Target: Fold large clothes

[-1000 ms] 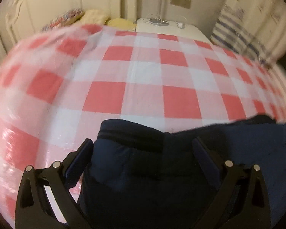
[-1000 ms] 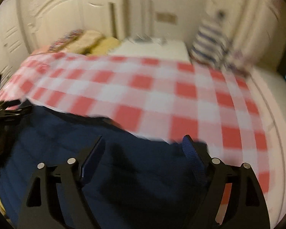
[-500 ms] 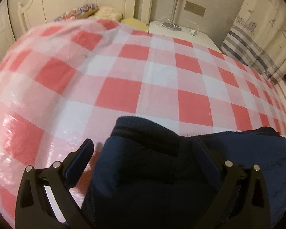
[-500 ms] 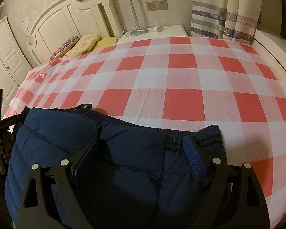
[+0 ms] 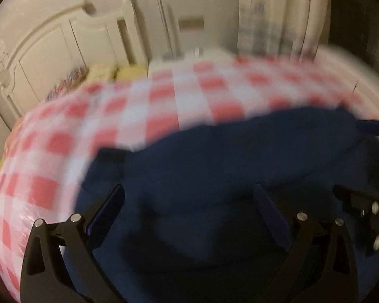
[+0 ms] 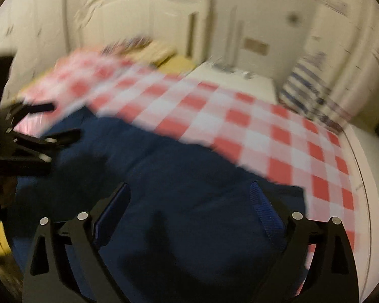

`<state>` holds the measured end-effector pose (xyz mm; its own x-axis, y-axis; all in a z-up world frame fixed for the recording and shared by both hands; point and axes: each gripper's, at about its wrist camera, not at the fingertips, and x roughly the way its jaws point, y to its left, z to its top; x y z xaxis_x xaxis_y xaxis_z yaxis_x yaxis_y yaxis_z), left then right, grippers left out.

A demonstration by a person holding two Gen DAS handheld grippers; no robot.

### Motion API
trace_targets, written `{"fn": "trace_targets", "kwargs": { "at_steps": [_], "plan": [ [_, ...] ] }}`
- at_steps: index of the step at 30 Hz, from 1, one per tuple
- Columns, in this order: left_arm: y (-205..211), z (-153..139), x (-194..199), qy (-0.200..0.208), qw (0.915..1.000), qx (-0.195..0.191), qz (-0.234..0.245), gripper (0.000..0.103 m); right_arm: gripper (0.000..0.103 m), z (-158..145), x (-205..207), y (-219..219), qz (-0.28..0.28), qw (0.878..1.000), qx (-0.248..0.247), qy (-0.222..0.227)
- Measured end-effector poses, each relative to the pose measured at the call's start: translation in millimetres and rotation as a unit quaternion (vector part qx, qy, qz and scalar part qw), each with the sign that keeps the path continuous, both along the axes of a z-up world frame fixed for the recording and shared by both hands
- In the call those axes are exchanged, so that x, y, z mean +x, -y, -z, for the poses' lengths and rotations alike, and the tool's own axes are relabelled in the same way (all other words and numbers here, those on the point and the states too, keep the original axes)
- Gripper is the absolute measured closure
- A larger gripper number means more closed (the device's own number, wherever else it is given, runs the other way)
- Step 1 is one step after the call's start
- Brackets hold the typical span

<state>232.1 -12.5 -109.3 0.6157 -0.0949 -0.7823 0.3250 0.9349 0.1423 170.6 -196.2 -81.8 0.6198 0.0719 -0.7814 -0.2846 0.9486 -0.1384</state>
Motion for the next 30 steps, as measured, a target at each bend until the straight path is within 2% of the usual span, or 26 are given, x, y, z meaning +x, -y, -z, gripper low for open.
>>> {"fn": "trace_targets", "kwargs": {
  "at_steps": [2,4,7,9,14,17,18,20,23,26,30],
  "plan": [
    [-7,7,3,-0.017,0.9994,-0.03,-0.004,0.002,0.009,27,5,-5,0.004,0.999,-0.01,-0.03],
    [-12,8,5,-0.025,0.9985,-0.05,-0.003,0.002,0.004,33,8,4,0.016,0.999,0.021,-0.037],
    [-12,11,3,-0.02,0.9986,-0.049,-0.002,0.002,0.004,37,12,14,0.018,0.997,0.06,-0.051],
    [-12,12,3,-0.02,0.9987,-0.047,-0.001,0.002,0.004,38,12,12,0.019,0.997,0.063,-0.051],
    [-27,-1,-1,-0.026,0.9977,-0.06,-0.019,0.002,0.004,27,1,11,0.03,0.997,0.049,-0.043],
    [-43,-21,-29,-0.021,0.9951,-0.096,-0.011,0.002,0.004,4,-27,11,0.012,0.998,0.061,-0.015],
    [-46,-26,-39,-0.014,0.9954,-0.094,-0.004,0.002,0.004,-1,-36,10,0.004,0.998,0.063,-0.009],
    [-50,-29,-65,0.019,0.9975,-0.067,0.009,0.002,0.004,-7,-58,7,-0.011,0.999,0.052,-0.001],
    [-50,-8,-80,0.031,0.9991,-0.022,0.019,0.002,0.004,8,-77,4,-0.021,1.0,0.021,-0.01],
    [-61,2,-80,0.037,0.9973,-0.062,0.014,0.002,0.004,30,-78,17,-0.009,0.997,0.073,-0.014],
    [-56,6,-80,0.05,0.9975,-0.048,0.013,0.002,0.004,34,-76,19,-0.006,0.997,0.072,-0.007]
  ]
}}
